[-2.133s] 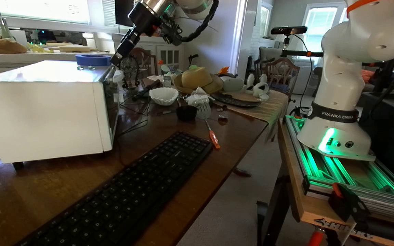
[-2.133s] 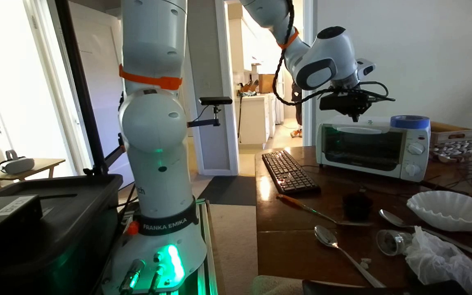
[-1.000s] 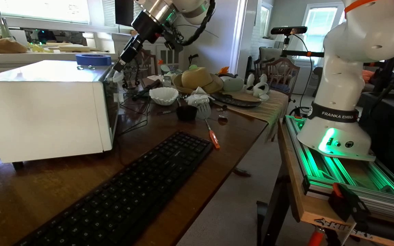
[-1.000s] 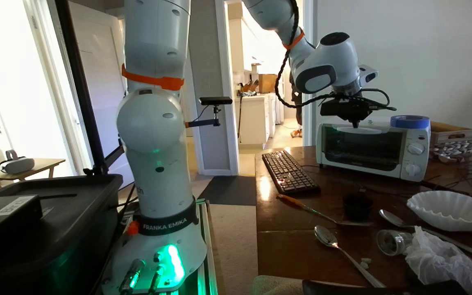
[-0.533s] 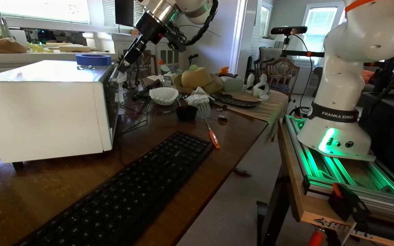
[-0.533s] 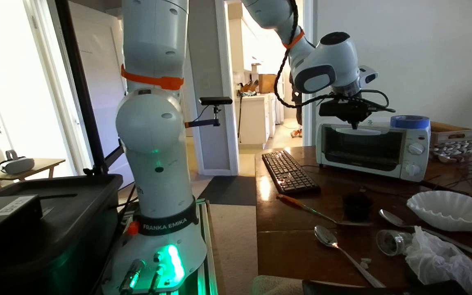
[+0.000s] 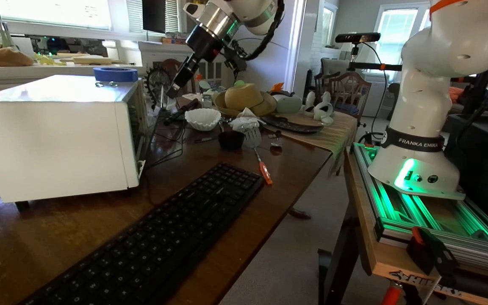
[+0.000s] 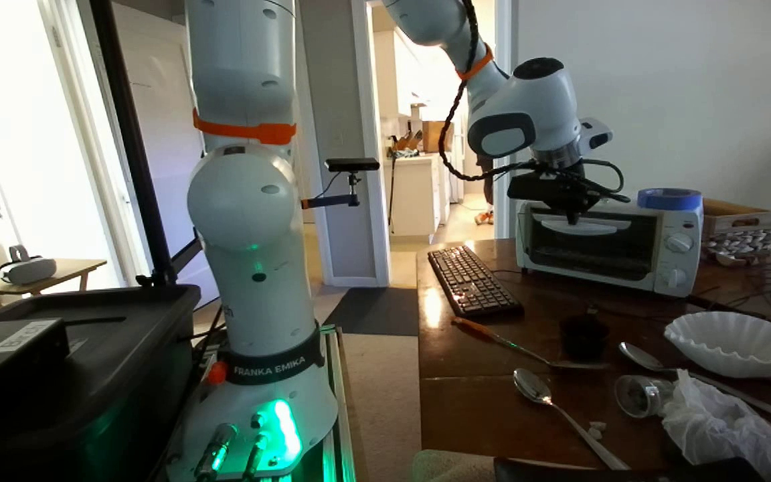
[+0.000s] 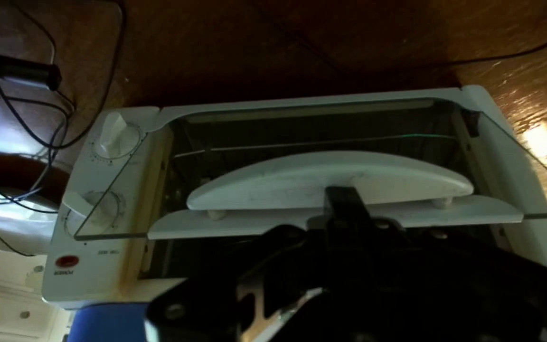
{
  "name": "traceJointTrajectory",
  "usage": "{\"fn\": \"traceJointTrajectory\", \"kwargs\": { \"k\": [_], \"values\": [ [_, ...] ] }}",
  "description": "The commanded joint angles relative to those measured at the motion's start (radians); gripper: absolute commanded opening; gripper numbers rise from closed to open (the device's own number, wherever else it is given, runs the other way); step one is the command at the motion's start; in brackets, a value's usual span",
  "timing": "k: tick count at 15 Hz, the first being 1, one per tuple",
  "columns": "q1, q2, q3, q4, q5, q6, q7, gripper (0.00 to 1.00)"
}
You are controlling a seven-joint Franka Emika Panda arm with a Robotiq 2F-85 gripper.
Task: Open the oven door.
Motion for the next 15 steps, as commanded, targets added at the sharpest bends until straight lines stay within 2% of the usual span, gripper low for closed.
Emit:
{"fn": "traceJointTrajectory", "kwargs": {
  "k": [1, 10, 12, 15],
  "values": [
    [-0.004, -0.016, 0.022, -0.072, 0.084, -0.04, -0.039, 0.0],
    [-0.005, 0.01, 0.045, -0.164, 0.202, -0.093, -0.082, 0.0],
    [-0.004, 0.008, 0.051, -0.175, 0.2, -0.096, -0.069, 0.0],
    [-0.001, -0.039, 0.04, -0.202, 0.122, -0.111, -0.018, 0.0]
  ]
}}
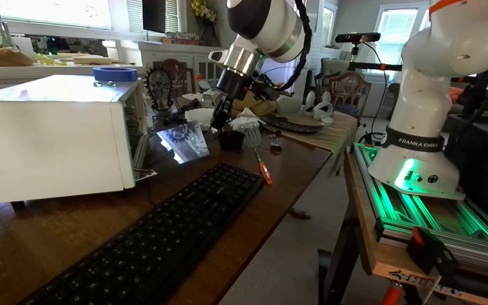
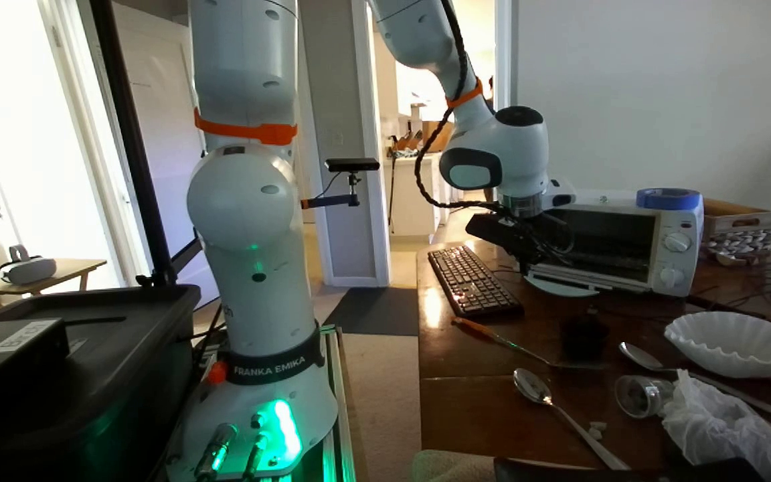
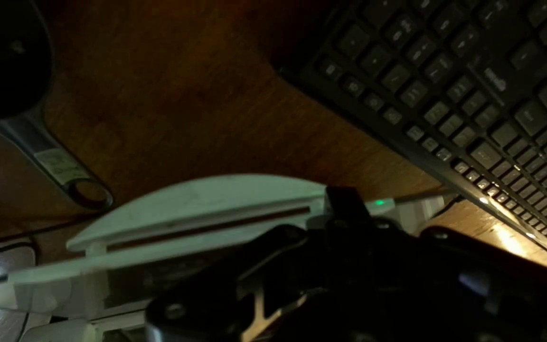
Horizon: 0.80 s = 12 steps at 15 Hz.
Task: Open the oven door.
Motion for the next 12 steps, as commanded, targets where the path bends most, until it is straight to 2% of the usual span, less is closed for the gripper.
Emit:
{"fn": "traceJointTrajectory", "kwargs": {
  "k": [1, 3, 5, 6, 12],
  "values": [
    [0.006, -0.086, -0.02, -0.053, -0.112, -0.055, 0.072, 0.0],
    [0.004, -0.145, -0.04, -0.083, -0.239, -0.093, 0.143, 0.0],
    [-0.014, -0.204, -0.059, -0.089, -0.359, -0.199, 0.235, 0.0],
    [0.004, -0.221, -0.097, -0.087, -0.43, -0.254, 0.305, 0.0],
    [0.018, -0.317, -0.18, -0.072, -0.557, -0.463, 0.493, 0.0]
  ]
}}
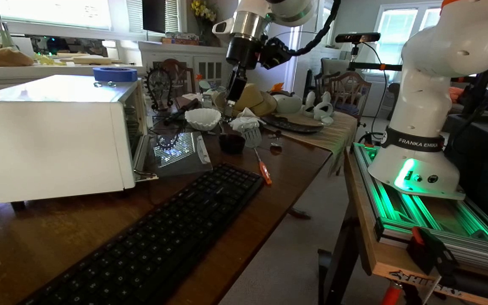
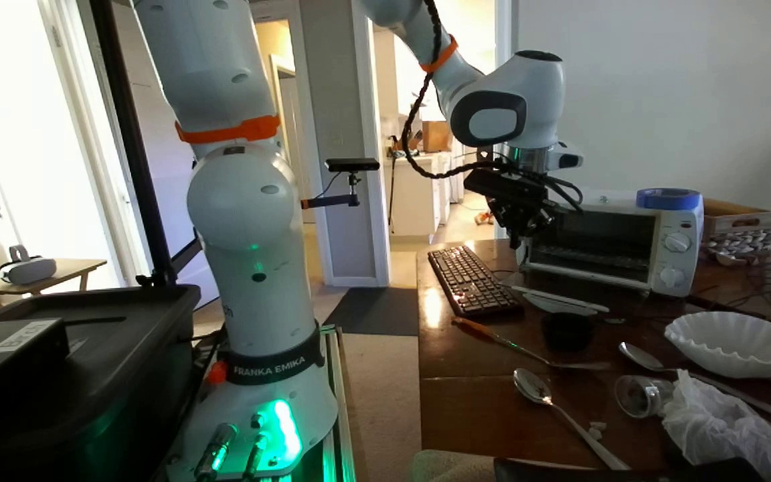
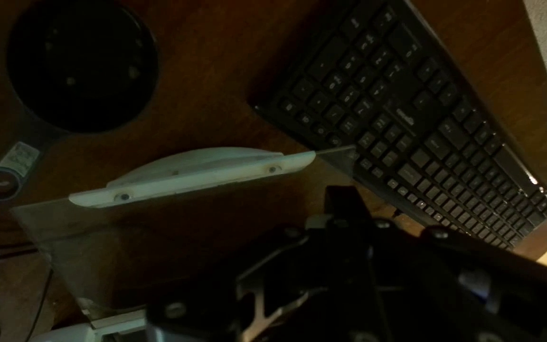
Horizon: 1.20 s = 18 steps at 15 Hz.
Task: Open the oven door.
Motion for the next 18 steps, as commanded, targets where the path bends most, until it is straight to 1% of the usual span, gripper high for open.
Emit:
{"fn": "traceJointTrajectory", "kwargs": {
  "k": [1, 3, 6, 7, 8, 9, 11, 14, 15, 16, 18],
  "values": [
    [0.014, -0.074, -0.054, -0.022, -0.09, -0.103, 0.128, 0.0],
    [0.001, -0.094, -0.081, -0.027, -0.138, -0.136, 0.21, 0.0],
    [-0.031, -0.095, -0.116, -0.021, -0.238, -0.18, 0.394, 0.0],
    [-0.034, -0.1, -0.129, -0.02, -0.238, -0.18, 0.434, 0.26],
    [-0.042, -0.099, -0.139, -0.014, -0.251, -0.18, 0.477, 0.27],
    [-0.045, -0.101, -0.146, -0.009, -0.254, -0.177, 0.507, 0.32],
    [-0.048, -0.113, -0.159, 0.004, -0.253, -0.182, 0.545, 0.47],
    [-0.056, -0.154, -0.159, 0.028, -0.295, -0.214, 0.624, 0.71],
    [-0.059, -0.167, -0.157, 0.041, -0.313, -0.242, 0.655, 0.78],
    [-0.067, -0.184, -0.148, 0.058, -0.354, -0.293, 0.704, 0.87],
    [-0.072, -0.209, -0.139, 0.099, -0.404, -0.402, 0.772, 1.0]
  ]
}}
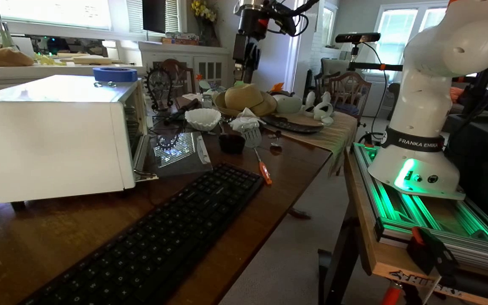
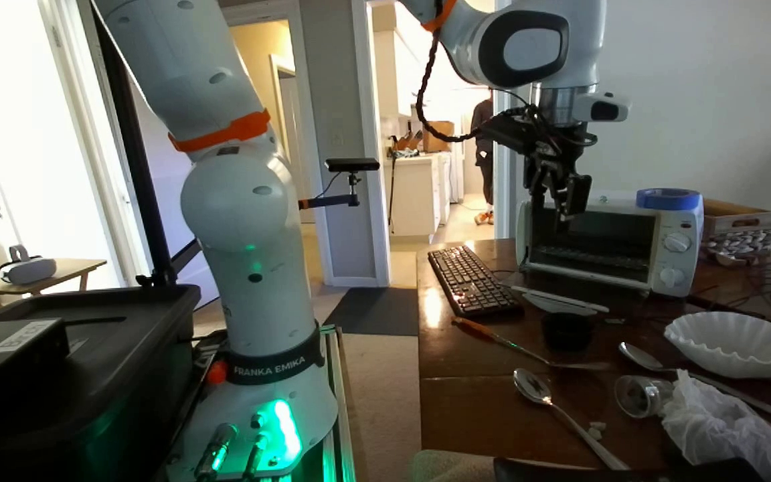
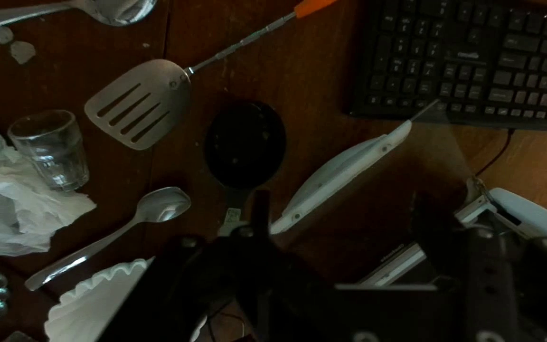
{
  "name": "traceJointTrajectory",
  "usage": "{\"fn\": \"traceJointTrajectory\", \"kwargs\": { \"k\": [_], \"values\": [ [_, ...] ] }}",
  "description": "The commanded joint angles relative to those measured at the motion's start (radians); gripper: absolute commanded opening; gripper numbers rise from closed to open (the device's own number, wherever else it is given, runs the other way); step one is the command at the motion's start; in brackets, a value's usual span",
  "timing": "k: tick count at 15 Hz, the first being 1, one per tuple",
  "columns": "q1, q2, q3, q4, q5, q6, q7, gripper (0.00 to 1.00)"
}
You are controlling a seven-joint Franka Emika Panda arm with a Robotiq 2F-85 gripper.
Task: Open the oven door.
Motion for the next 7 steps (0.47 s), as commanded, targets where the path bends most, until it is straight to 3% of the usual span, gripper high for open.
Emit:
{"fn": "traceJointTrajectory", "kwargs": {
  "k": [1, 7],
  "values": [
    [-0.015, -0.055, 0.021, 0.064, -0.096, -0.201, 0.124, 1.0],
    [-0.001, -0.047, 0.005, 0.064, -0.055, -0.163, 0.075, 1.0]
  ]
}}
